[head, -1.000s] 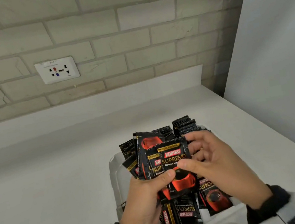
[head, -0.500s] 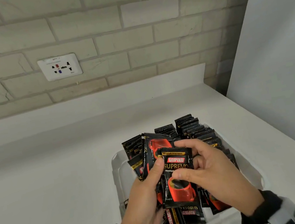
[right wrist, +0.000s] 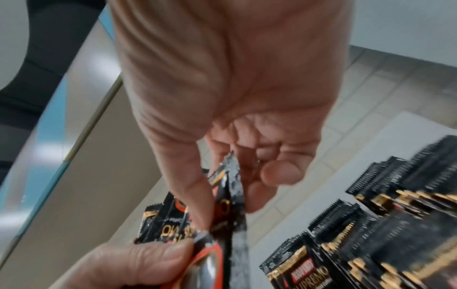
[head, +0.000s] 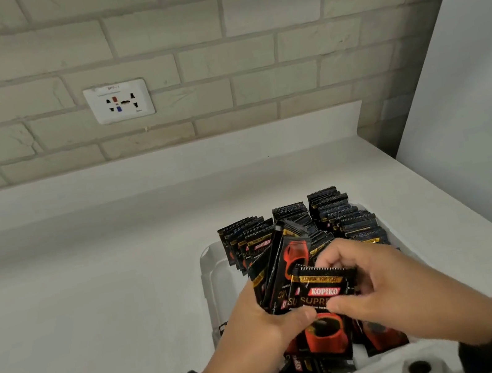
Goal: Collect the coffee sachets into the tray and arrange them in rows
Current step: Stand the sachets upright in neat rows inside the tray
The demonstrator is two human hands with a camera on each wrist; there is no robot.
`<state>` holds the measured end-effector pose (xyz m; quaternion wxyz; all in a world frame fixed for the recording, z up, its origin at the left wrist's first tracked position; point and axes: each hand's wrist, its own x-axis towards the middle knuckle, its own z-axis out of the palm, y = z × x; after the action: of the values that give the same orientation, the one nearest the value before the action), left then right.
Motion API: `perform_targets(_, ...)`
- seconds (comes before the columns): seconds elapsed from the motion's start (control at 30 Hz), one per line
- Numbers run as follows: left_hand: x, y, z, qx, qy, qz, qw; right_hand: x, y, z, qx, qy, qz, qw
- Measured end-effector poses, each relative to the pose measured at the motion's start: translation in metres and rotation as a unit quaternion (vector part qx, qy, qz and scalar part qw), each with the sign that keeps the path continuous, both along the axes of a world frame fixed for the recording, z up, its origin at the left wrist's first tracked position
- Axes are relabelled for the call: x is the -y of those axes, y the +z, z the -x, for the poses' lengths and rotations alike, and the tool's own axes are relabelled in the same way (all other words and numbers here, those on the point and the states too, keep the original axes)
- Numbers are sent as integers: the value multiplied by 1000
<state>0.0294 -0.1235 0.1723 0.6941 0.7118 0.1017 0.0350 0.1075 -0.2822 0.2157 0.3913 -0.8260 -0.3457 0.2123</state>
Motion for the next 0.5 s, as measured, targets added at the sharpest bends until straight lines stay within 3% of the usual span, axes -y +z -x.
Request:
perform_targets(0.17, -8, 19, -4, 58, -2, 7, 998, -19, 31, -14, 68, 95, 107, 987)
perform_targets(0.37, -55, 40, -8, 142, 167, 155, 963, -47, 61, -50, 171, 54, 148, 973)
perform_targets(0.5, -76, 44, 2, 169, 223, 177, 944, -74, 48, -61, 280, 57, 254, 924)
